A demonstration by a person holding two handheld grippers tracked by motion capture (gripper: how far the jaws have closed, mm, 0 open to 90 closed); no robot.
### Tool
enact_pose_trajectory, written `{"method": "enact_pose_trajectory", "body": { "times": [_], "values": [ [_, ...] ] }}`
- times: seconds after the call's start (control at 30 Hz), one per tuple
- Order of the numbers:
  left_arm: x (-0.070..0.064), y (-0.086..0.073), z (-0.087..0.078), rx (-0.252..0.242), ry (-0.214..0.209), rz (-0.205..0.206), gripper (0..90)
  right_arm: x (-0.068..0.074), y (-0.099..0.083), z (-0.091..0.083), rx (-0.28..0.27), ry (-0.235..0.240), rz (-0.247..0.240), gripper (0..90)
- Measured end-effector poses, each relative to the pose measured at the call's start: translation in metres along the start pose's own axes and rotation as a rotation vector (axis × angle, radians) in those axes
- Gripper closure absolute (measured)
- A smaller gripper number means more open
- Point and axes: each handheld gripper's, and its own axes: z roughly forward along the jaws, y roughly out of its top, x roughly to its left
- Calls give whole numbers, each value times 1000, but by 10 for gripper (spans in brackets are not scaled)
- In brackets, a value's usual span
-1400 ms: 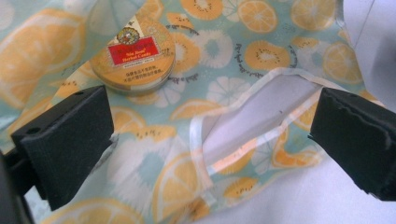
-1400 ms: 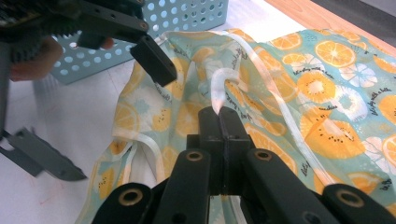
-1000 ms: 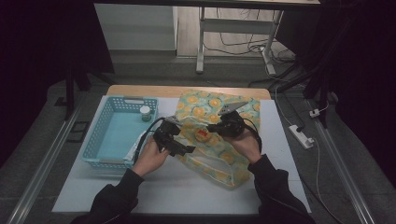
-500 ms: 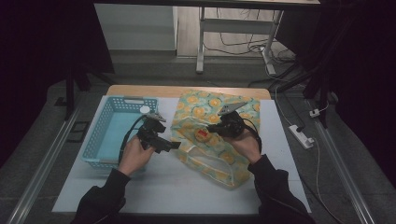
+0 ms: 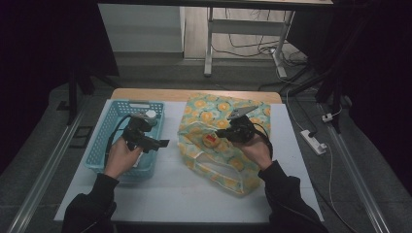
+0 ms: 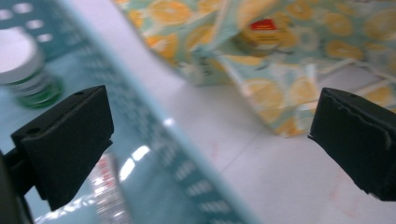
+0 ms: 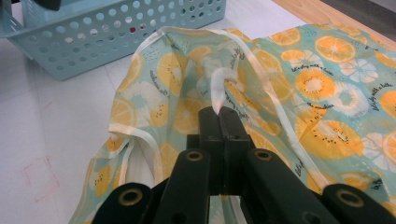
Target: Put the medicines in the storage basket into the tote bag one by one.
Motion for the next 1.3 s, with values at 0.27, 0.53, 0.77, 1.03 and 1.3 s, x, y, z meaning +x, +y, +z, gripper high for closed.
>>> {"method": "enact_pose_trajectory", "body": {
  "times": [0.27, 0.53, 0.77, 1.03, 1.3],
  "values": [
    [22, -9, -3, 51, 73, -43, 0, 0, 0, 1, 2, 0, -1, 900],
    [43, -19, 0, 117, 108, -74, 0, 0, 0, 0, -2, -1, 0, 900],
    [50, -25, 16, 189, 95, -79, 0, 1, 0, 1, 0, 1, -3, 900],
    [51, -29, 31, 300, 109, -70, 0, 1, 1, 0, -1, 3, -4, 900],
    [51, -31, 41, 391, 145, -76, 62, 2, 1, 1, 1, 4, -5, 900]
  ]
}}
